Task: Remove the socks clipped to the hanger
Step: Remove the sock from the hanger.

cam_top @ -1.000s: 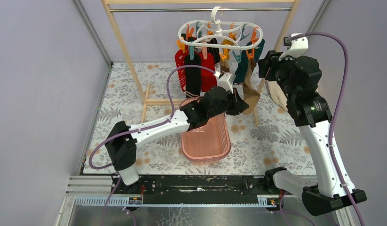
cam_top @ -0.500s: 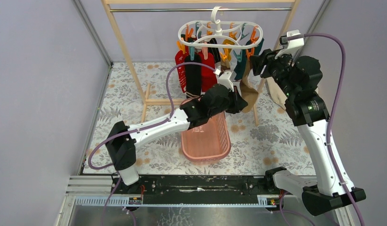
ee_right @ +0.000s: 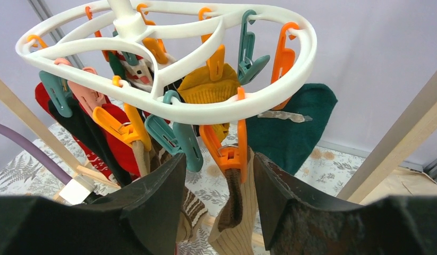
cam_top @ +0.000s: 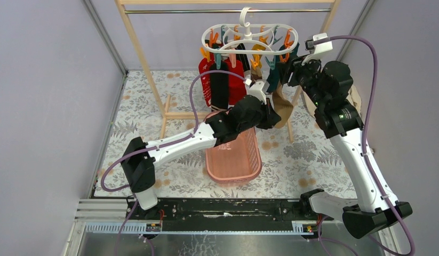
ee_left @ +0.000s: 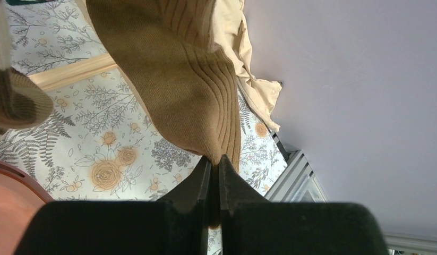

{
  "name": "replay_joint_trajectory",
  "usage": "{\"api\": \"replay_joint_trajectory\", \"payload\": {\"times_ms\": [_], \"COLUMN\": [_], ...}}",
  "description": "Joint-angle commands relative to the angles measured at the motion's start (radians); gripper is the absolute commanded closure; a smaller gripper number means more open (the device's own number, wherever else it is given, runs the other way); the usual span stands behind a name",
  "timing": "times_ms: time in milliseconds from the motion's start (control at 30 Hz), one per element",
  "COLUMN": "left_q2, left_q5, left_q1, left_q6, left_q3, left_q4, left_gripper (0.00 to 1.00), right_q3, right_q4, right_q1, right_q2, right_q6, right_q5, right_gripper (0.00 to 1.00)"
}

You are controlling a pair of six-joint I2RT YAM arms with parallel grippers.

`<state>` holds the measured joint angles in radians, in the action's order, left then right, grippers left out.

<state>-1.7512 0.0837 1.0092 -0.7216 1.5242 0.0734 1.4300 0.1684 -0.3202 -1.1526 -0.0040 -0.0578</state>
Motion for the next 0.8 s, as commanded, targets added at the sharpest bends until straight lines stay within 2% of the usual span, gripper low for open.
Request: {"api": "replay_joint_trajectory", "payload": {"times_ms": [0, 233, 767], "left_q2": [-0.002, 0.006, 0.011], "left_q5": [0.031, 0.031, 0.030], "left_q1": [0.008, 0.008, 0.008], "left_q6": [0.028, 0.031, 0.036], "left_q3": [0.024, 0.017, 0.013], "left_q4": [-0.006, 0.000, 0.011], "left_gripper": [1.00, 1.00, 1.00], "right_q3": [0.002, -0.002, -0.030], "right_q4": [-0.091, -0.133, -0.220], "right_q1": [-0.019, -0.024, -0.027], "right_q2": [-0.001, -0.005, -0.014], "right_q6": [-0.030, -0.033, -0.017], "right_q5": [0.082, 0.127, 0.110], "right_gripper": [0.44, 0.46, 0.47]}}
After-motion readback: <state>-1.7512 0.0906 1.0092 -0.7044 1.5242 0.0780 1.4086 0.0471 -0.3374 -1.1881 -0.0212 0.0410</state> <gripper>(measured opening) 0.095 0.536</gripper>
